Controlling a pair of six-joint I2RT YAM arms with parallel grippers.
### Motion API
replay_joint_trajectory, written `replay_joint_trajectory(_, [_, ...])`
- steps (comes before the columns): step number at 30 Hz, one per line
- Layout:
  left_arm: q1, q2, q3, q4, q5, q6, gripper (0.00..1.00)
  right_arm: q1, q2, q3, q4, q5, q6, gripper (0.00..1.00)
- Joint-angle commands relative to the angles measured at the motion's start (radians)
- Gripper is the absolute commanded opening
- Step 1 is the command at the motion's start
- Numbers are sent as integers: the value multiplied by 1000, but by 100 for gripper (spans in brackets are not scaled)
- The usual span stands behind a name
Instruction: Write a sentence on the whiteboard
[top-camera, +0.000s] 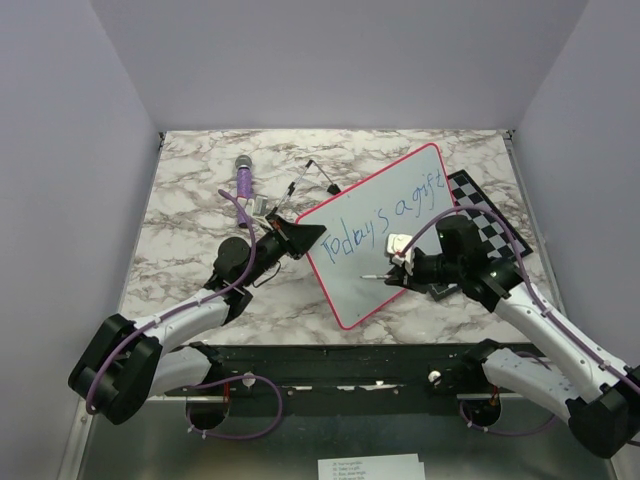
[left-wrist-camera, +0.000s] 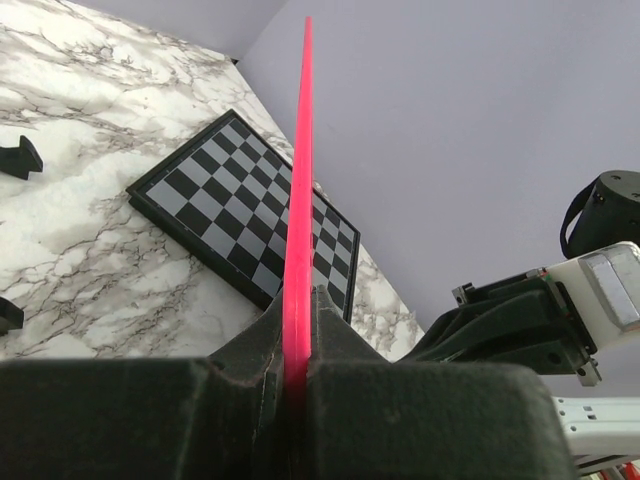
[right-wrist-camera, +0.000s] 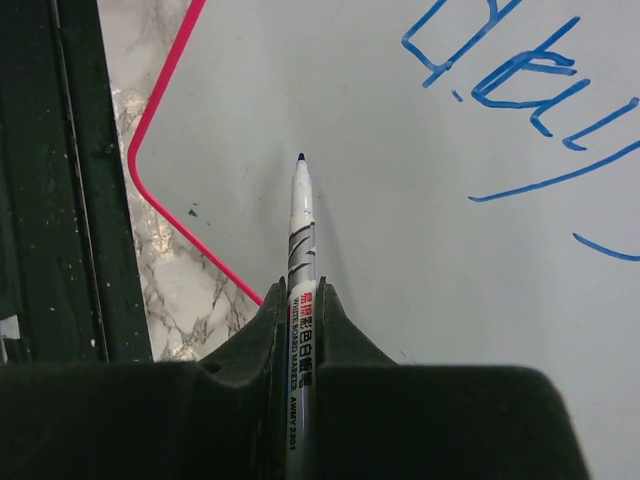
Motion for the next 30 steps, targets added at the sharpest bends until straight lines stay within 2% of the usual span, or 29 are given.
replay_joint_trajectory(1, [-6,-9,21,156,-34,-14,0,8,-21,-29,57,48,-21,1])
replay_joint_trajectory(15, [-6,-19,10,153,-40,-14,0,30,-19,-58,120,130,-6,1])
replay_joint_trajectory(30, [-7,-16,16,155,-40,-16,0,36,-1,-54,129,134,-3,0])
